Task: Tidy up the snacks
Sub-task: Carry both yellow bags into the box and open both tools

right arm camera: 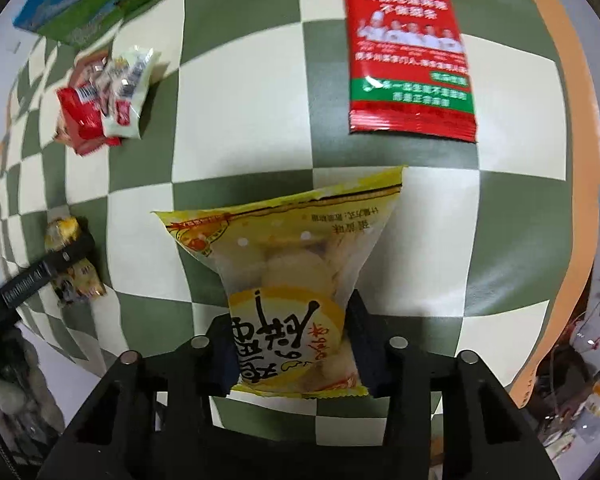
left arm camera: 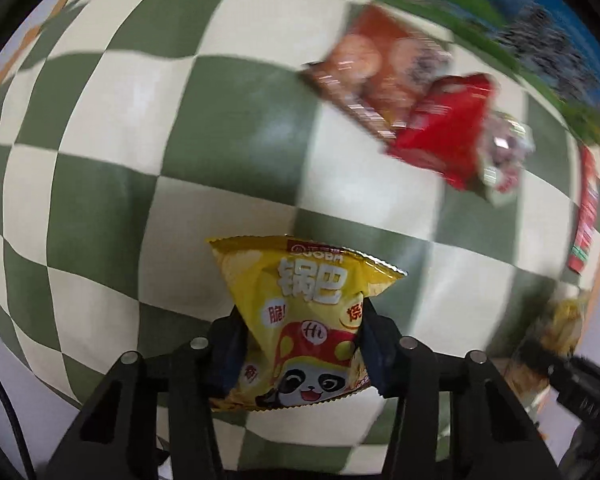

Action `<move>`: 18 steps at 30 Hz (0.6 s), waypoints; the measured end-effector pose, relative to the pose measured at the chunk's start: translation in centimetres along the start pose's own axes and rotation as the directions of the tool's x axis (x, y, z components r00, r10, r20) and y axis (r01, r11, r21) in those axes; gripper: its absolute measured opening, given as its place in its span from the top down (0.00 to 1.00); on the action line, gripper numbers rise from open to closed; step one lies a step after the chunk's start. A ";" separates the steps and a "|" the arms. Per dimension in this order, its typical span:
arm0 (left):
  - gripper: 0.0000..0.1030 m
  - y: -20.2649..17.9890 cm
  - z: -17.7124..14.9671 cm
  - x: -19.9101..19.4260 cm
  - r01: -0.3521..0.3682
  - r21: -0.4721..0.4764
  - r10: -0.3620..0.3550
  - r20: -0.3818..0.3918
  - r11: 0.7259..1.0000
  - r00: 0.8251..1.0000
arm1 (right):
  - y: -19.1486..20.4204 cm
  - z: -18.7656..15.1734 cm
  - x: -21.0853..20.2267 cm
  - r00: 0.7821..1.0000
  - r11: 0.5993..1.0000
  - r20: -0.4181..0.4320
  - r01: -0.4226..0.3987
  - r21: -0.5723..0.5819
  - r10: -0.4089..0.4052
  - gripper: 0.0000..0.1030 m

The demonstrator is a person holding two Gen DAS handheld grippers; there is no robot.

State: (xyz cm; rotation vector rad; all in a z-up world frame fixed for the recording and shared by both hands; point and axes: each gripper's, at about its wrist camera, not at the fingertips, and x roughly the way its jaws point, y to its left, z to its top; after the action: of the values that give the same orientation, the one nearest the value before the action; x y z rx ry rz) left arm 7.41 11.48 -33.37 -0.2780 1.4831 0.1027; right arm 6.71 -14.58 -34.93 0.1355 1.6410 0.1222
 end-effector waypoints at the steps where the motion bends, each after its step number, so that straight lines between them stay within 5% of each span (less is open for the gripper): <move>1: 0.55 -0.6 0.3 -0.6 0.008 0.019 -0.008 0.009 1.000 1.000 | 0.0 0.0 -0.7 1.000 1.000 0.010 -0.020 0.006 0.020 0.56; 7: 0.56 -4.5 2.6 -6.9 0.121 0.107 -0.131 0.102 0.987 0.986 | 0.6 2.5 -7.7 0.987 0.993 0.110 -0.119 -0.015 0.120 0.57; 13: 0.55 -11.9 11.3 -14.3 0.239 0.187 -0.276 0.204 0.953 0.939 | 0.8 8.3 -17.8 0.940 0.982 0.283 -0.181 -0.061 0.191 0.57; 18: 0.55 -16.3 17.7 -16.2 0.257 0.219 -0.304 0.218 0.941 0.928 | -1.3 14.3 -24.4 0.909 0.989 0.391 -0.127 -0.076 0.146 0.57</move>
State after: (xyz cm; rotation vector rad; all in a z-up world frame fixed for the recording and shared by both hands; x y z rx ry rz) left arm 26.96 1.76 -14.25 -0.3107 1.1799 -0.2263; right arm 22.68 -19.87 -12.21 0.2236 1.2209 0.2270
